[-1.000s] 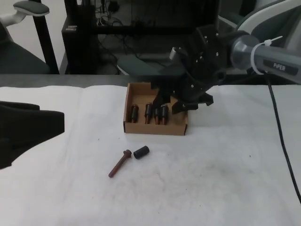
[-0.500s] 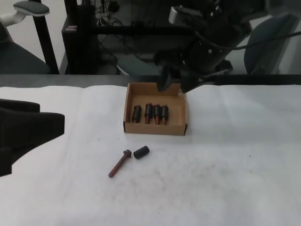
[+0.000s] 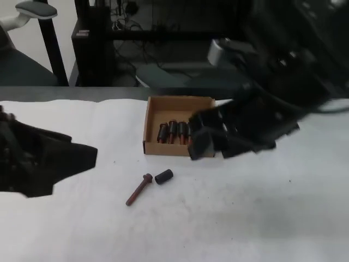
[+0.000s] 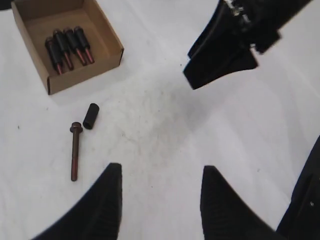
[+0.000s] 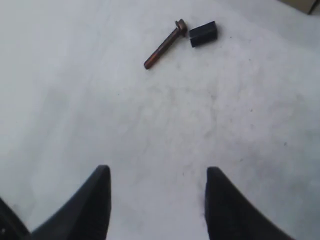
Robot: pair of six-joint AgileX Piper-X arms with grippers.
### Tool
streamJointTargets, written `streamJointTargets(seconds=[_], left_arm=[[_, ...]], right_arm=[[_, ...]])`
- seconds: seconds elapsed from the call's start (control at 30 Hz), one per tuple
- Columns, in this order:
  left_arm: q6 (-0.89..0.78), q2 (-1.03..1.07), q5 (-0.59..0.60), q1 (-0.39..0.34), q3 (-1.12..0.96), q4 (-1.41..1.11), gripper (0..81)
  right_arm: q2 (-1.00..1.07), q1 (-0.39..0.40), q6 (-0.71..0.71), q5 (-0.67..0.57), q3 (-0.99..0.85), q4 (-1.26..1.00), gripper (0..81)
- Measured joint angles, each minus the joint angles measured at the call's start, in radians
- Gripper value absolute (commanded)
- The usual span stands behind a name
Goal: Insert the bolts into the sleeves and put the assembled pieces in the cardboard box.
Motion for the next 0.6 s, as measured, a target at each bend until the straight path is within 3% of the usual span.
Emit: streamJointTargets(seconds=[0.3,0.6], left_arm=[[0.038,0.235,0.000,0.000,0.000,-0.072,49.7],[0.093,0.519,-0.013,0.000,-0.058,-0.159,49.7]], right_arm=[[-0.289,0.008,0.081,0.000,0.255,-0.103,56.8],[-0.361,0.009,0.084,0.000,0.299,-0.120,56.8]])
